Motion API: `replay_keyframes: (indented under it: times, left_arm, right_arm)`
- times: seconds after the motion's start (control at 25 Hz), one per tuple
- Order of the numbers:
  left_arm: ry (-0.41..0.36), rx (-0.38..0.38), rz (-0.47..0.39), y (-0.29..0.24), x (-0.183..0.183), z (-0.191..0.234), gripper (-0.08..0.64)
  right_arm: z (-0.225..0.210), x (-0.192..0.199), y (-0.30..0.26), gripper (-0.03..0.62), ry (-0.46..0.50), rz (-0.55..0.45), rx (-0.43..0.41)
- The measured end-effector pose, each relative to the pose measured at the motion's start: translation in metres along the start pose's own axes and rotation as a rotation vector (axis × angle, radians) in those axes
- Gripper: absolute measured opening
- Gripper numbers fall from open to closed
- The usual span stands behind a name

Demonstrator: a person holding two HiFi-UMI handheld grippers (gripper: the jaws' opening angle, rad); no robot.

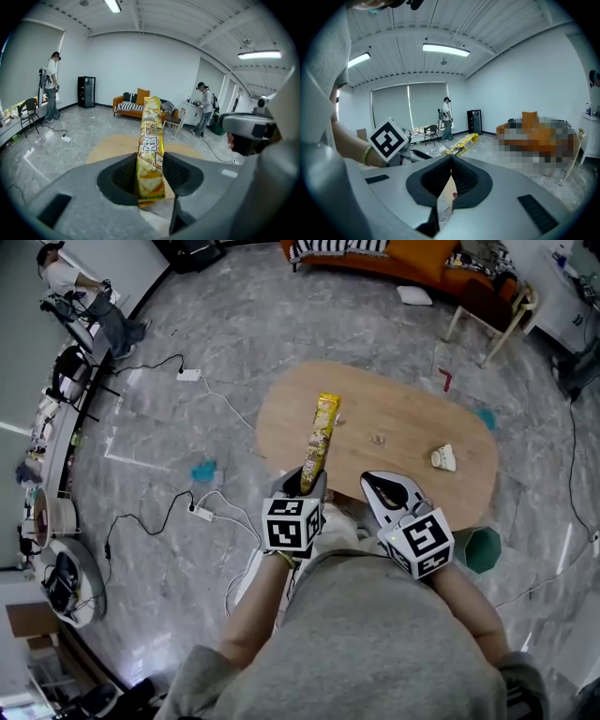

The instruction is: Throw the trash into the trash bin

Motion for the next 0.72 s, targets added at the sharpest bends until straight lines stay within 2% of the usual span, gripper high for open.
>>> replay_keyframes:
  times: [0.4, 0.72]
  left_arm:
    - [-0.001, 0.006, -0.042, 0.019, 0.002, -0.022, 0.160]
    - [-0.019, 0.055, -0.056, 0.021, -0.004, -0.030, 0.160]
  right_arm:
    - [0.009, 0.008, 0.024, 0.009, 0.013, -0.010, -0.003]
    - [0.013, 0.009, 0.034, 0.009, 0.016, -0.021, 0.038]
Point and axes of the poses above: the fingertips, and each gripper's own axes: y backward along the fingers, z to its left, x out of its underside, the point moved 10 cm from there along y, backward along the fingers, and after that the axes turned 10 degrees about -y, right-handed, at the moved point
